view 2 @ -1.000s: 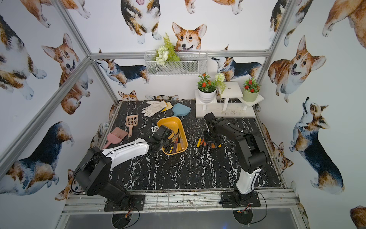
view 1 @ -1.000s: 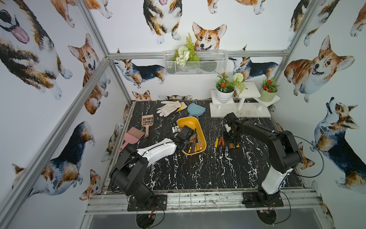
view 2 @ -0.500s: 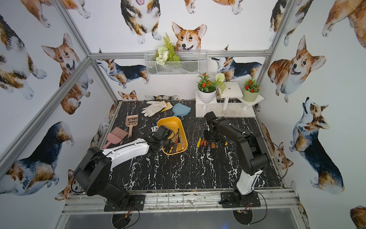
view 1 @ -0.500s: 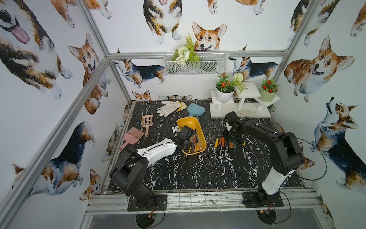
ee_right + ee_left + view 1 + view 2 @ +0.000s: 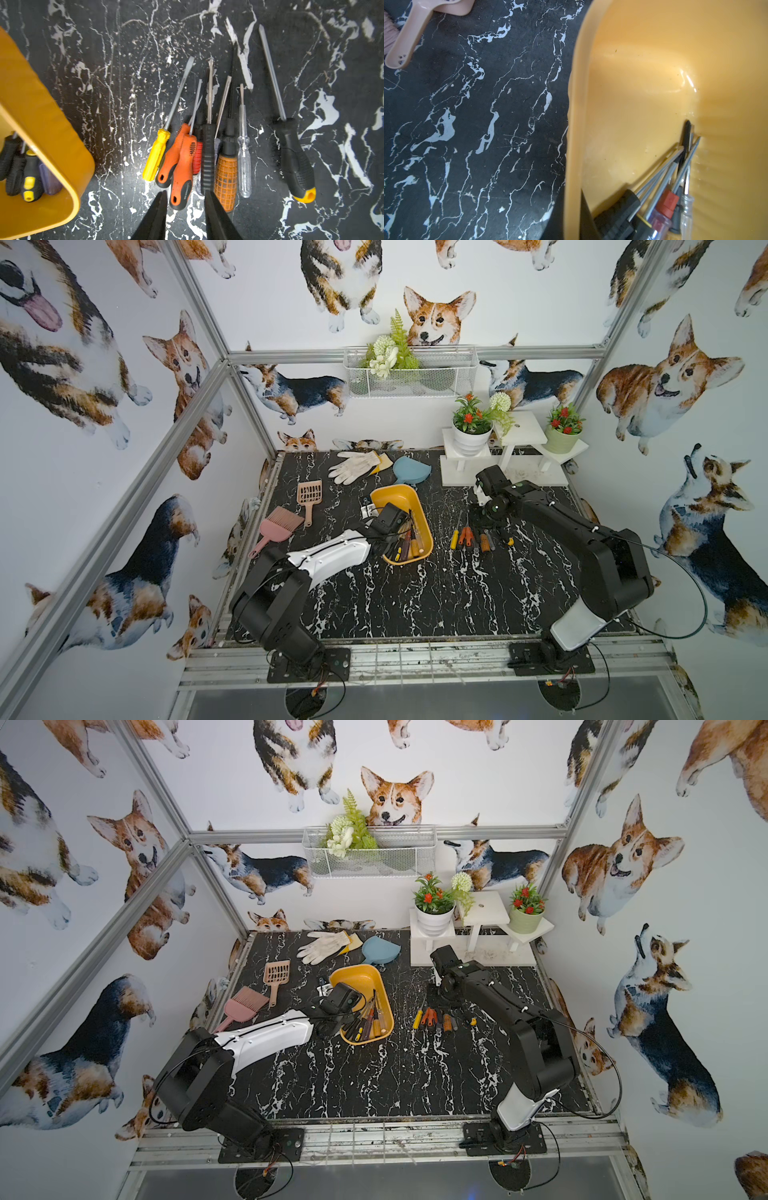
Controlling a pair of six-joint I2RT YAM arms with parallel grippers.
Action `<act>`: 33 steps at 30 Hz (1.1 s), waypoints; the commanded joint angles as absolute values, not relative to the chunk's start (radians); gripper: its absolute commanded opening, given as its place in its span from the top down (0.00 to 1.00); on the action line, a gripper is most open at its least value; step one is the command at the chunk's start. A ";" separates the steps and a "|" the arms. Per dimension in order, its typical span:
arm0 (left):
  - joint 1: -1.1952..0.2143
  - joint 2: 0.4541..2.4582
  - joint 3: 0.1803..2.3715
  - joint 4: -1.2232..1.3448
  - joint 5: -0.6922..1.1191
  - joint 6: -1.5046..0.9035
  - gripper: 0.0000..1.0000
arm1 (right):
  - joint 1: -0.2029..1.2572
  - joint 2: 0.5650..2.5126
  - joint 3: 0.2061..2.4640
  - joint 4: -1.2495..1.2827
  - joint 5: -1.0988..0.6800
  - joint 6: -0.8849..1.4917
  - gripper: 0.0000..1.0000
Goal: Take out the screwdriver from the storage box
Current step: Place the screwdriver at the center of the board, then pick up the screwdriver from the storage box.
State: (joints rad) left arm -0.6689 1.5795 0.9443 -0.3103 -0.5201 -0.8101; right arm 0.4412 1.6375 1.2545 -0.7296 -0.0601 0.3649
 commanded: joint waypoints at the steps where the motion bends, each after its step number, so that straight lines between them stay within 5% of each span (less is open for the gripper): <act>1: -0.669 1.579 0.959 -0.291 -0.531 -0.816 1.00 | 0.465 1.621 1.279 -0.718 -0.096 0.353 0.63; 19: -0.672 1.570 0.942 -0.271 -0.512 -0.819 1.00 | 0.717 1.762 1.447 -0.671 -0.207 0.281 0.61; 33: -0.672 1.574 0.942 -0.272 -0.514 -0.815 1.00 | 0.779 1.919 1.532 -0.749 -0.205 0.301 0.62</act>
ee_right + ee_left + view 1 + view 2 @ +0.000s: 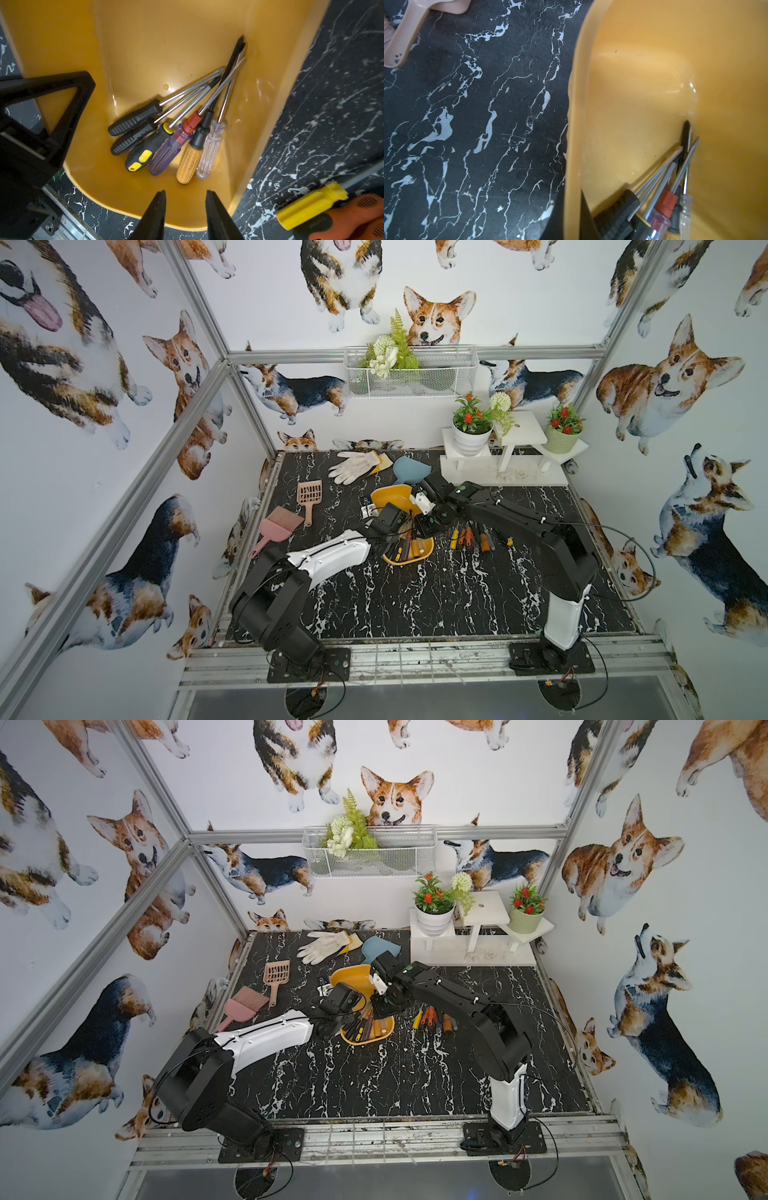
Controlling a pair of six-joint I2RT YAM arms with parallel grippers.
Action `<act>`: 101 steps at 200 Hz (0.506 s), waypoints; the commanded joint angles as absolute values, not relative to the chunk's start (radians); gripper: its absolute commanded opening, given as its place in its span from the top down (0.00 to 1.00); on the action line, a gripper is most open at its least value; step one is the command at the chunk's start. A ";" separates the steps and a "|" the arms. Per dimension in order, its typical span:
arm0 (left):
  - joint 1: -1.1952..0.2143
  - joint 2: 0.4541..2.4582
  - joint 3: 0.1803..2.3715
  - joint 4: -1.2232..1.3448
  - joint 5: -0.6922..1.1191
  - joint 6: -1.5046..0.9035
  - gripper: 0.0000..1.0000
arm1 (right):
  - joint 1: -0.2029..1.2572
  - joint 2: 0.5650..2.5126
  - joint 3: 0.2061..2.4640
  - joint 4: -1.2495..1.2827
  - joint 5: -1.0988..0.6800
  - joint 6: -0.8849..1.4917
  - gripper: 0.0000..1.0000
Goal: Take out the screwdriver from the storage box
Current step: Pick up the screwdriver from the storage box.
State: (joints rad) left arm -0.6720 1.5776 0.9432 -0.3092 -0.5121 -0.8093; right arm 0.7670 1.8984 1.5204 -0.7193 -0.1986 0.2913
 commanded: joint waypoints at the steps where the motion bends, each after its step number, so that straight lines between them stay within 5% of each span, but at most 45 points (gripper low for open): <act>1: -0.672 1.575 0.942 -0.270 -0.514 -0.813 1.00 | 0.782 1.923 1.531 -0.749 -0.204 0.301 0.62; 101: -0.672 1.579 0.958 -0.271 -0.514 -0.807 1.00 | 0.792 2.007 1.540 -0.755 -0.195 0.321 0.60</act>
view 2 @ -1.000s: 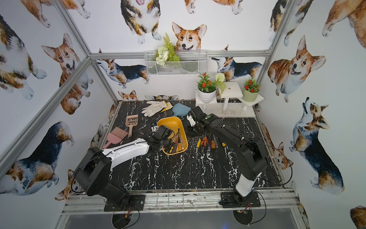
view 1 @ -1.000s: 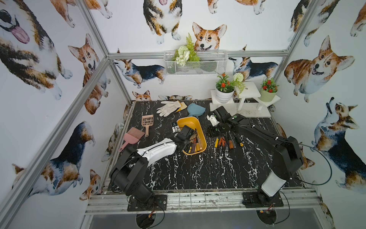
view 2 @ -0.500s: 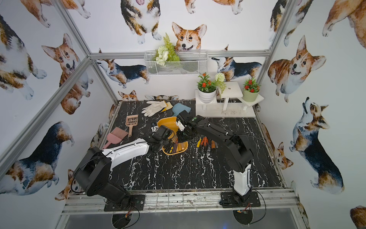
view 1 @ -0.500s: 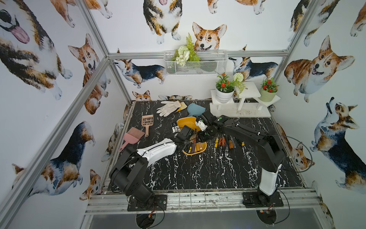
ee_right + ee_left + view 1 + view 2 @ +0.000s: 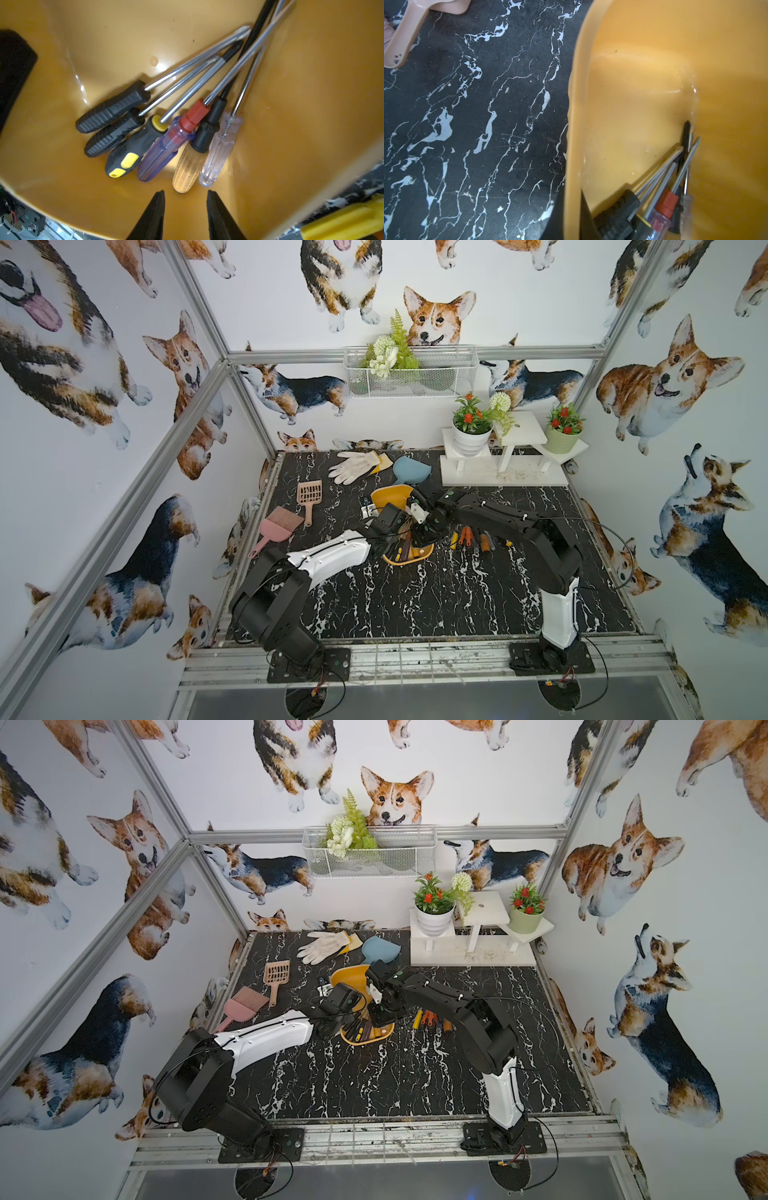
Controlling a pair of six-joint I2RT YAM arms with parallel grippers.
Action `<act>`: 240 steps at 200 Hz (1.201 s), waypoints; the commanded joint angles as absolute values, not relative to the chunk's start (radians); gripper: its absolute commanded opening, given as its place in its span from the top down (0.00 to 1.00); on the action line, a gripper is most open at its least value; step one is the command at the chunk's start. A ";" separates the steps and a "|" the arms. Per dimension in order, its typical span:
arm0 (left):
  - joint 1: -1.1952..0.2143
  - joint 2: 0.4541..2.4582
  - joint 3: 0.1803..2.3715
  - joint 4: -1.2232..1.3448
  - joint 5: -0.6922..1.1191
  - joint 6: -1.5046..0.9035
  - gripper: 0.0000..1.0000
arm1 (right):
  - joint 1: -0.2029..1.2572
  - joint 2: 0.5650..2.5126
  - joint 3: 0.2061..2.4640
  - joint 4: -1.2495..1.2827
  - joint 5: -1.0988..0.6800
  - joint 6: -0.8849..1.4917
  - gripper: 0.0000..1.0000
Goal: Take out the screwdriver from the storage box
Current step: Pick up the screwdriver from the storage box.
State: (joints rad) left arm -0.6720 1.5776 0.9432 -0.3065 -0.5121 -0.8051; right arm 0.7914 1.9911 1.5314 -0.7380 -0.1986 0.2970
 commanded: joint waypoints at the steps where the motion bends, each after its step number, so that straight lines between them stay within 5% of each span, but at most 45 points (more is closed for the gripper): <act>1: -0.672 1.580 0.957 -0.271 -0.514 -0.807 1.00 | 0.792 2.007 1.540 -0.756 -0.195 0.321 0.60; 240: -0.672 1.577 0.954 -0.266 -0.499 -0.821 1.00 | 0.792 2.191 1.606 -0.809 -0.114 0.382 0.59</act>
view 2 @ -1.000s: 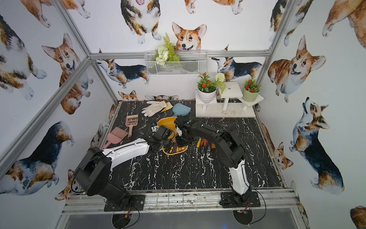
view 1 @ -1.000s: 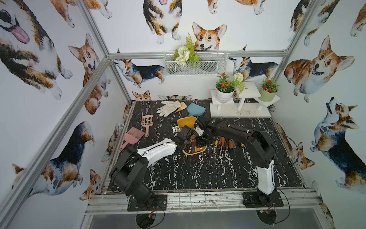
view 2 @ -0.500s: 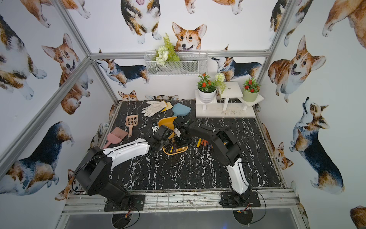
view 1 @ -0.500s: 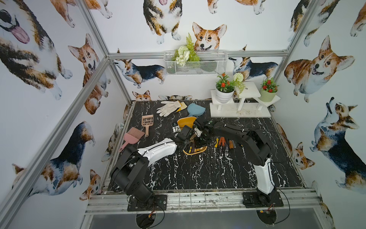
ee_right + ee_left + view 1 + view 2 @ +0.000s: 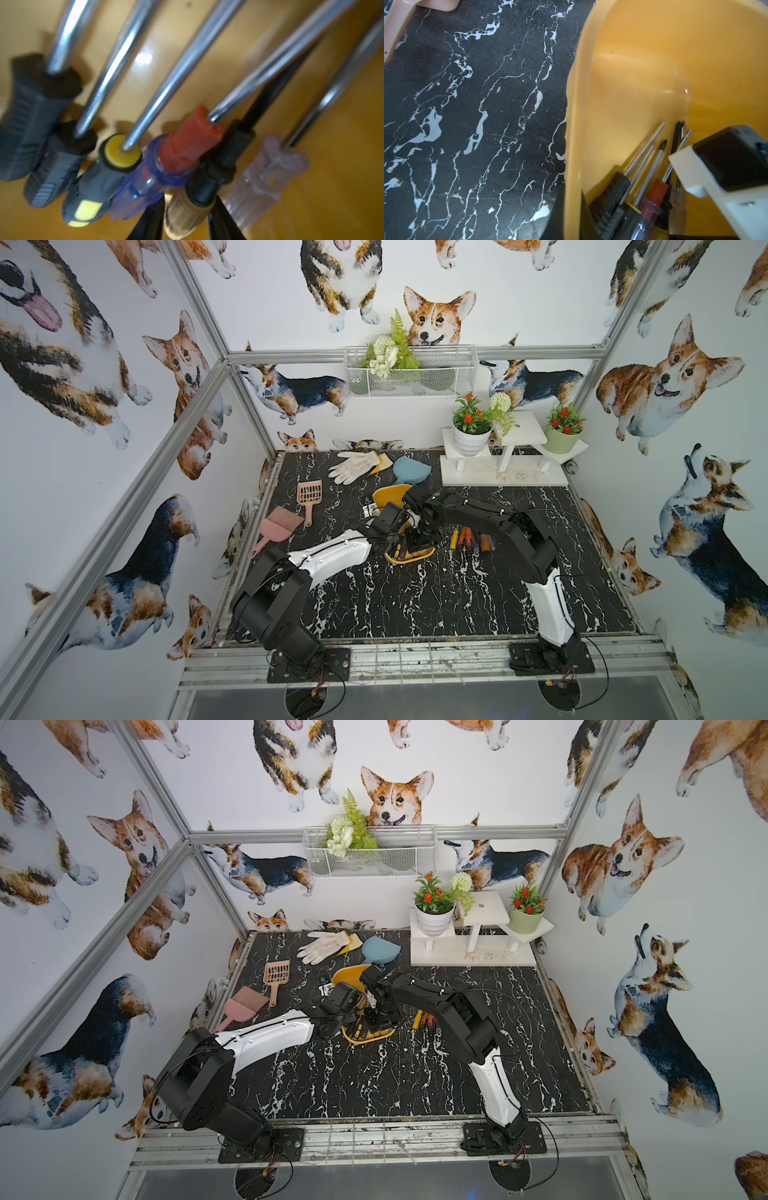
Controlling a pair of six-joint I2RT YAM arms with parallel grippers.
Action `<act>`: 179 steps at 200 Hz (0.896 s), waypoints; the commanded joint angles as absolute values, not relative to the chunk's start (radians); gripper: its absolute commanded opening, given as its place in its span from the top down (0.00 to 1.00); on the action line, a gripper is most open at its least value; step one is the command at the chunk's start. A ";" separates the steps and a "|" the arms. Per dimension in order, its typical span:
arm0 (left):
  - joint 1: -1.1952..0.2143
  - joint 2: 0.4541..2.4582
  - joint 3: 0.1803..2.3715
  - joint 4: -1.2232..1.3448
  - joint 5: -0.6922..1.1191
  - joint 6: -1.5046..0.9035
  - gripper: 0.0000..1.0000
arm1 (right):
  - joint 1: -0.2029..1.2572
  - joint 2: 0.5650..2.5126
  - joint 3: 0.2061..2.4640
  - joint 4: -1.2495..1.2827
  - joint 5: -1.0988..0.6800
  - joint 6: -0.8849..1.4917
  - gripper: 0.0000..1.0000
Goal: Take out the screwdriver from the storage box
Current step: Pick up the screwdriver from the storage box.
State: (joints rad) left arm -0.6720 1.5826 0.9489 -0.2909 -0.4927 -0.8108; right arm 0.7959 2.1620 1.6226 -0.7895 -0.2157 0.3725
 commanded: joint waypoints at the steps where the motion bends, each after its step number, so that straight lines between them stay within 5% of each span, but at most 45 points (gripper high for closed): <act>1: -0.673 1.577 0.955 -0.266 -0.499 -0.821 1.00 | 0.793 2.191 1.606 -0.809 -0.114 0.381 0.59; 38: -0.672 1.577 0.962 -0.268 -0.502 -0.816 1.00 | 0.793 2.150 1.569 -0.769 -0.098 0.384 0.80; 112: -0.672 1.572 0.948 -0.273 -0.512 -0.822 1.00 | 0.793 2.042 1.511 -0.697 -0.054 0.391 0.97; 179: -0.673 1.574 0.950 -0.277 -0.511 -0.824 1.00 | 0.792 1.987 1.506 -0.691 -0.052 0.377 1.00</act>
